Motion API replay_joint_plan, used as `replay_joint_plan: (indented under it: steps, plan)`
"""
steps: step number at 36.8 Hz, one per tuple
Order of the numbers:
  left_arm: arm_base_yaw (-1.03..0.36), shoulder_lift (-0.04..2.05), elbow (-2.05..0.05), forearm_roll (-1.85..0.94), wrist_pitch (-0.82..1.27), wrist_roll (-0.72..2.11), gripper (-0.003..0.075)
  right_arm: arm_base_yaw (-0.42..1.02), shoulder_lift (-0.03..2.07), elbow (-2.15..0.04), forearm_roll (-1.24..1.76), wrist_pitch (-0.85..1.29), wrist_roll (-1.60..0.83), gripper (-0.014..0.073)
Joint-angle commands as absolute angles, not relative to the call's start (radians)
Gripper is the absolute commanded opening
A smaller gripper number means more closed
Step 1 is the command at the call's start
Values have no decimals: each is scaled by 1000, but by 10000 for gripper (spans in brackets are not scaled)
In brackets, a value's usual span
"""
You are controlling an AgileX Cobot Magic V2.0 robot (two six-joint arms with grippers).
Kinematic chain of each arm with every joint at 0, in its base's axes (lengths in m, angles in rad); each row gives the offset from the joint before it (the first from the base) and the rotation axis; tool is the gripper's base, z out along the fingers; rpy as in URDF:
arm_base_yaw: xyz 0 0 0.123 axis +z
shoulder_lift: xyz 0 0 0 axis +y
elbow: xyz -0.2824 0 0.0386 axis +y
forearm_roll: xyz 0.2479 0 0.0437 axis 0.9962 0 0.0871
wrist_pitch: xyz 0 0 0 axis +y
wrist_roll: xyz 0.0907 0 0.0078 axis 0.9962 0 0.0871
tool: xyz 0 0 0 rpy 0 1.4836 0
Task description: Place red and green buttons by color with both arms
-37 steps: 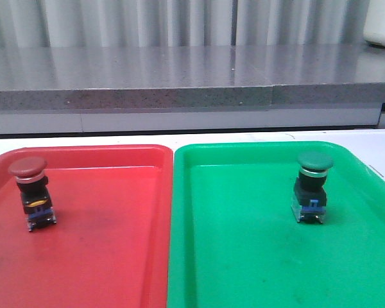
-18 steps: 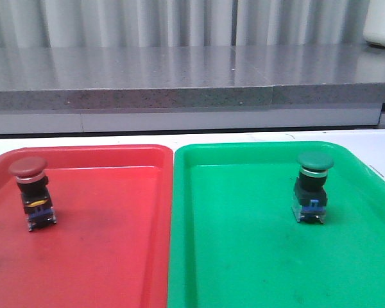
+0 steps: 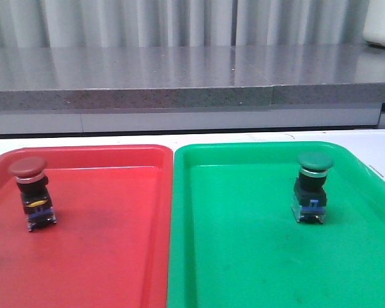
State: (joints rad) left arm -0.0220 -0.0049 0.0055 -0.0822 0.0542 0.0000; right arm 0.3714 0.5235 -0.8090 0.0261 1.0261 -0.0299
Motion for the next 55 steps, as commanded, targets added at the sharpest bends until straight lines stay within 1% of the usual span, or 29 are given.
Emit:
replay_joint_plan:
  steps: [1,9,12,18,22,25,30,36,55]
  plan:
    - [-19,-21,28,-90,-30,-8,-20,373,527,-832,14,966,-29,-70]
    - [-19,-21,28,-90,-30,-8,-20,373,515,-824,12,960,-32,-70]
    - [-19,-21,28,-90,-30,-8,-20,351,485,-797,-16,922,-39,-70]
    - [-19,-21,28,-90,-30,-8,-20,262,366,-616,-16,648,-39,-70]
    - [-19,-21,28,-90,-30,-8,-20,177,235,-403,-16,372,-39,-70]
    - [-19,-21,28,-90,-30,-8,-20,136,137,-256,-16,204,-39,-70]
    - [-19,-21,28,-90,-30,-8,-20,99,20,-89,-14,37,-38,-70]
    - [-19,-21,28,-90,-30,-8,-20,74,-27,24,-11,-51,-38,-70]
    - [-19,-21,28,-90,-30,-8,-20,59,-27,20,45,-32,-31,-70]
